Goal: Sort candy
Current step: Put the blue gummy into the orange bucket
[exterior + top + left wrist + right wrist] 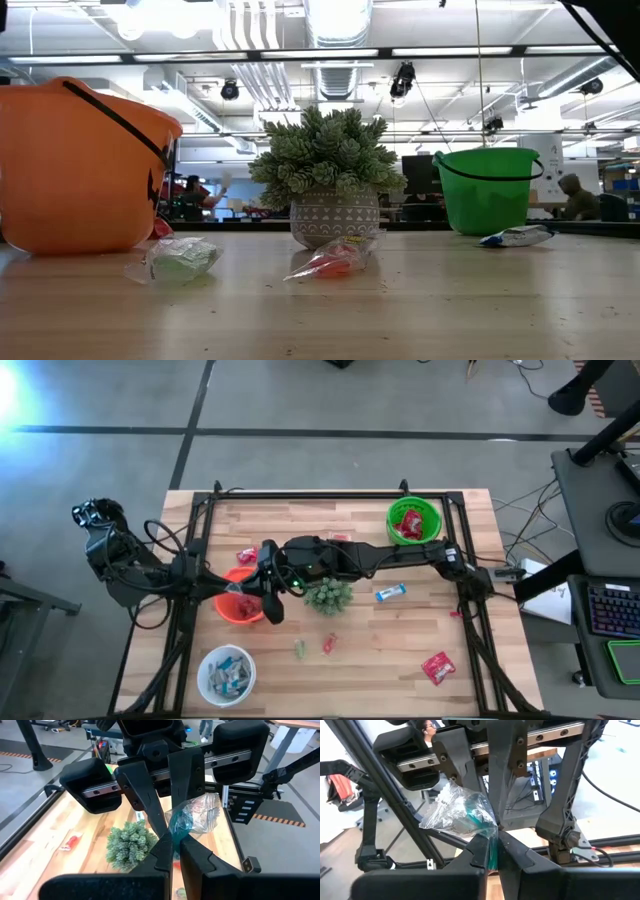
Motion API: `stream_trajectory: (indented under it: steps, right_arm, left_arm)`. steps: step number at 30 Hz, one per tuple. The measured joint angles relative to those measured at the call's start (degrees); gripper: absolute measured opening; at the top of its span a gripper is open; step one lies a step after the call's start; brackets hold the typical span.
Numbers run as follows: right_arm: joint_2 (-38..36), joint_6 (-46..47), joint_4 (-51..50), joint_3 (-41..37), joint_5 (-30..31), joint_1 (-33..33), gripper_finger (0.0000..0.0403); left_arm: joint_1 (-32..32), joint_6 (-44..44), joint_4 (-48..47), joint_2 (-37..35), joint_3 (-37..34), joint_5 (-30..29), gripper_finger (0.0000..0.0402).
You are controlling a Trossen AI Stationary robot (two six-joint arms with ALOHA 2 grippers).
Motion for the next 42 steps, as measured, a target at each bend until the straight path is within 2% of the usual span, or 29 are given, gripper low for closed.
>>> stream_trajectory:
  steps: [11, 16, 20, 27, 32, 37, 42]
  right_arm:
    - [0.0, 2.1, -0.3, 0.0, -0.3, -2.0, 0.0138]
    - [-0.1, 4.3, -1.1, 0.1, -0.4, -1.9, 0.0169]
    - [-0.3, 5.2, -4.0, 0.8, -0.4, -1.9, 0.0175]
    - [-0.3, 5.2, -19.5, 2.4, -0.1, -1.8, 0.0171]
    - [-0.3, 5.5, -27.9, 2.4, 0.4, -1.8, 0.0173]
    - [-0.3, 5.7, -27.8, 2.4, 0.5, -1.9, 0.0173]
    - [-0.4, 5.8, -27.9, 2.4, 0.5, -2.2, 0.0173]
  left_arm:
    - [2.3, -1.1, -7.0, -2.6, 0.0, 0.2, 0.0]
    - [3.1, -7.6, -15.6, -4.8, 0.0, 0.2, 0.0]
    - [3.1, -12.5, -20.4, -6.1, 0.0, 1.6, 0.0]
    - [3.1, -16.1, -25.1, -6.3, -0.2, 8.1, 0.0]
    - [3.1, -17.9, -26.5, -6.3, -5.3, 11.3, 0.0]
    - [3.1, -18.3, -25.8, -6.4, -12.3, 11.6, 0.0]
    - [3.1, -18.6, -23.1, -7.2, -16.2, 11.9, 0.0]
